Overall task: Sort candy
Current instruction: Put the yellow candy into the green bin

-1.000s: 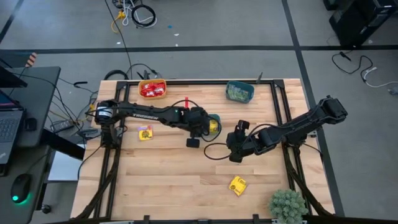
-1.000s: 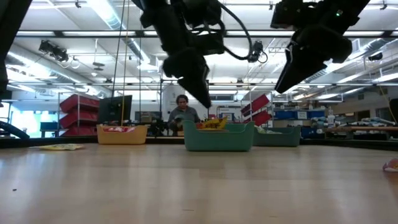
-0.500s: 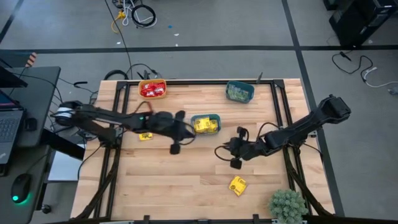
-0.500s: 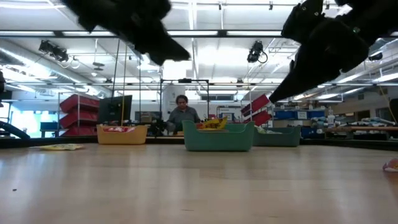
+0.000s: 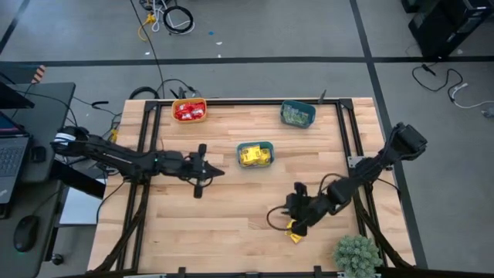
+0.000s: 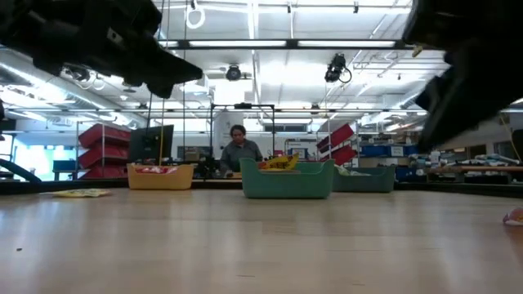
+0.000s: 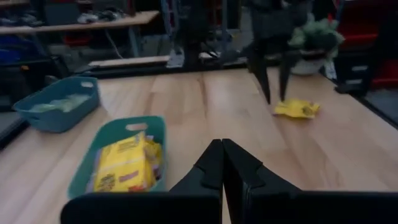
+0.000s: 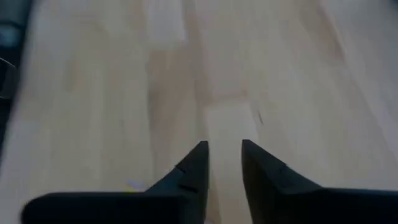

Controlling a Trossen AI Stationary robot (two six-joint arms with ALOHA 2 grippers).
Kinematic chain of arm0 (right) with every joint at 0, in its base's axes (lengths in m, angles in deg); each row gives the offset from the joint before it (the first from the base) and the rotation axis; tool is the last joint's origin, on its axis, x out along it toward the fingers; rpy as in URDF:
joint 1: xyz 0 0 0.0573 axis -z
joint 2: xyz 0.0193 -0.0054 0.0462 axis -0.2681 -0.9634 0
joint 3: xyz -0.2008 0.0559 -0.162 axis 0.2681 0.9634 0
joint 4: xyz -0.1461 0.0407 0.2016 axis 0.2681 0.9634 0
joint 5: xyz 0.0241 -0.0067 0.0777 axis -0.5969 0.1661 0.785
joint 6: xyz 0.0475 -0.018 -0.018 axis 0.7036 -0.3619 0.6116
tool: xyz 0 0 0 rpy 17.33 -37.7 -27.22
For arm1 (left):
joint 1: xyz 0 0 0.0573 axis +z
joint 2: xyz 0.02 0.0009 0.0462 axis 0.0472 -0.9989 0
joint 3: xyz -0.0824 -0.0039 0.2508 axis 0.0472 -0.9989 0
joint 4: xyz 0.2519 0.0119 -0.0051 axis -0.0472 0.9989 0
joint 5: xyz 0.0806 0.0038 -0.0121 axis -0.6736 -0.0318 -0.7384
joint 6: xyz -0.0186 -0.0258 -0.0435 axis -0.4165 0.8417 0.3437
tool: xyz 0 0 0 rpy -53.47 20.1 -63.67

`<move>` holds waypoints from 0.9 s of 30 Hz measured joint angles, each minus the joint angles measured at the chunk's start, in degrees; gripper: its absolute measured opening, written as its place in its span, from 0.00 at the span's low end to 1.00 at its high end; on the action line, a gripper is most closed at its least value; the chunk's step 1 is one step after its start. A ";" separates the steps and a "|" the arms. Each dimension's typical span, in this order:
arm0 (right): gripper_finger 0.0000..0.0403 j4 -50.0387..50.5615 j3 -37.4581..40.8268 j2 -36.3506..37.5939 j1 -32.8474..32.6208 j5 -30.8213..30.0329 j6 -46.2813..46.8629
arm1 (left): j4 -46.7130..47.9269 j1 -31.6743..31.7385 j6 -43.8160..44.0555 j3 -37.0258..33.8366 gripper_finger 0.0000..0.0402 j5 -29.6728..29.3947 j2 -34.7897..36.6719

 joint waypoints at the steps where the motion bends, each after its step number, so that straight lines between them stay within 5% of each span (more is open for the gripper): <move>1: 0.22 2.17 -0.85 -0.92 -0.68 0.15 2.26 | -0.77 -0.14 0.18 -0.60 0.01 -0.68 0.02; 8: 0.40 9.80 -6.96 -7.91 -4.54 6.51 10.11 | -0.87 -1.39 0.59 -2.49 0.01 -1.79 -0.01; 16: 0.46 9.95 -13.27 -14.38 -5.11 13.61 10.16 | -0.31 -1.90 -0.84 -2.49 0.01 -1.36 -0.01; 22: 0.35 15.23 -16.19 -18.14 -4.70 14.72 9.73 | 0.74 -1.88 -2.73 -2.47 0.01 -1.88 -0.04; 27: 0.10 19.73 -18.82 -18.24 -4.14 14.05 4.09 | 0.65 -1.88 -2.62 -2.47 0.01 -2.24 -0.04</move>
